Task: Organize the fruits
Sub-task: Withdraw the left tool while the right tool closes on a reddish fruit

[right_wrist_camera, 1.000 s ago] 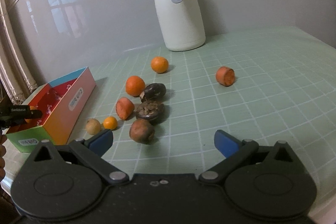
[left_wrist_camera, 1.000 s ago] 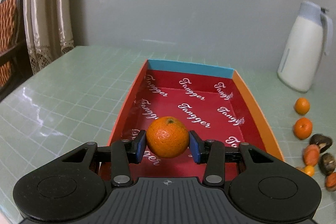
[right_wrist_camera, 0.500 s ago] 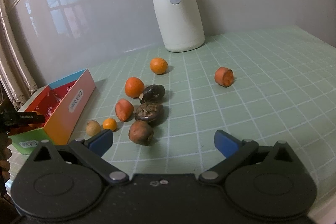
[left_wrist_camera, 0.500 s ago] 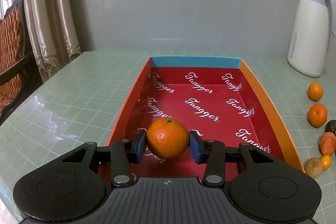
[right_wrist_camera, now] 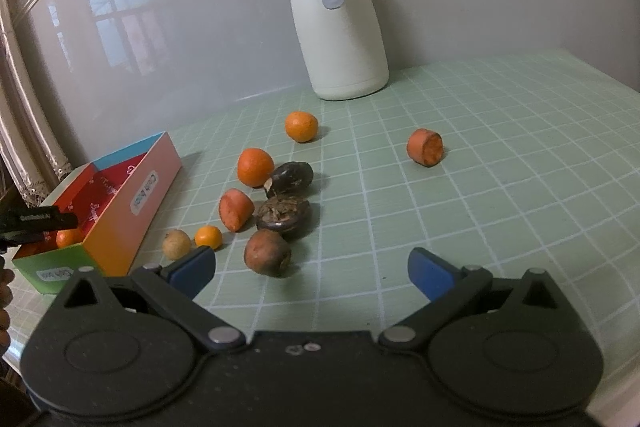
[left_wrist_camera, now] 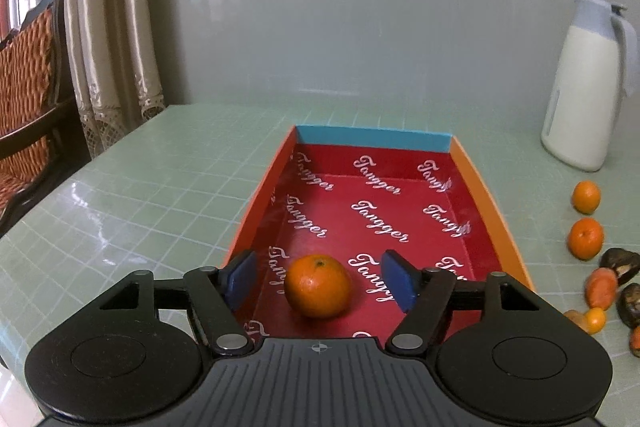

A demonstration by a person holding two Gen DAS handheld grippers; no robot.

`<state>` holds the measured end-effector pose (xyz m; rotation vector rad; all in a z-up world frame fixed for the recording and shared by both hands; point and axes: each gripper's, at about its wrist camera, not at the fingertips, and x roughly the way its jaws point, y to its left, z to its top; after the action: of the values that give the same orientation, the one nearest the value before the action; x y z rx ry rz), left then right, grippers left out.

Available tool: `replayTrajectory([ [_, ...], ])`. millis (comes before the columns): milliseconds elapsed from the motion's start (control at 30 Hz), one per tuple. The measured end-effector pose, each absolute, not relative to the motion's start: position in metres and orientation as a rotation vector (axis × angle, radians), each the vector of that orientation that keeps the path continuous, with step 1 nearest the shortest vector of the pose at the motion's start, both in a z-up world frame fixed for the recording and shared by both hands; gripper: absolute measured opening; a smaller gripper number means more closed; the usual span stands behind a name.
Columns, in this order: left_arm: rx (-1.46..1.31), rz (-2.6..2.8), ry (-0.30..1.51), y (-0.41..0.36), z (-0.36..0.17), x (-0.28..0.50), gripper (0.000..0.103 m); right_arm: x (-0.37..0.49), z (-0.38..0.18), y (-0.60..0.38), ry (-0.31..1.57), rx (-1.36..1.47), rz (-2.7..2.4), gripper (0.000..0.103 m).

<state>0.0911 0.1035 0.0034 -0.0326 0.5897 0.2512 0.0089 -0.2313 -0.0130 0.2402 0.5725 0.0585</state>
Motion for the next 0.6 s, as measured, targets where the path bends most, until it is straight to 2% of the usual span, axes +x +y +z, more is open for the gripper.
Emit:
replayTrajectory([
  [600, -0.05, 0.208, 0.551, 0.1, 0.012, 0.045, 0.073, 0.021, -0.019, -0.214, 0.601, 0.206, 0.056, 0.103],
])
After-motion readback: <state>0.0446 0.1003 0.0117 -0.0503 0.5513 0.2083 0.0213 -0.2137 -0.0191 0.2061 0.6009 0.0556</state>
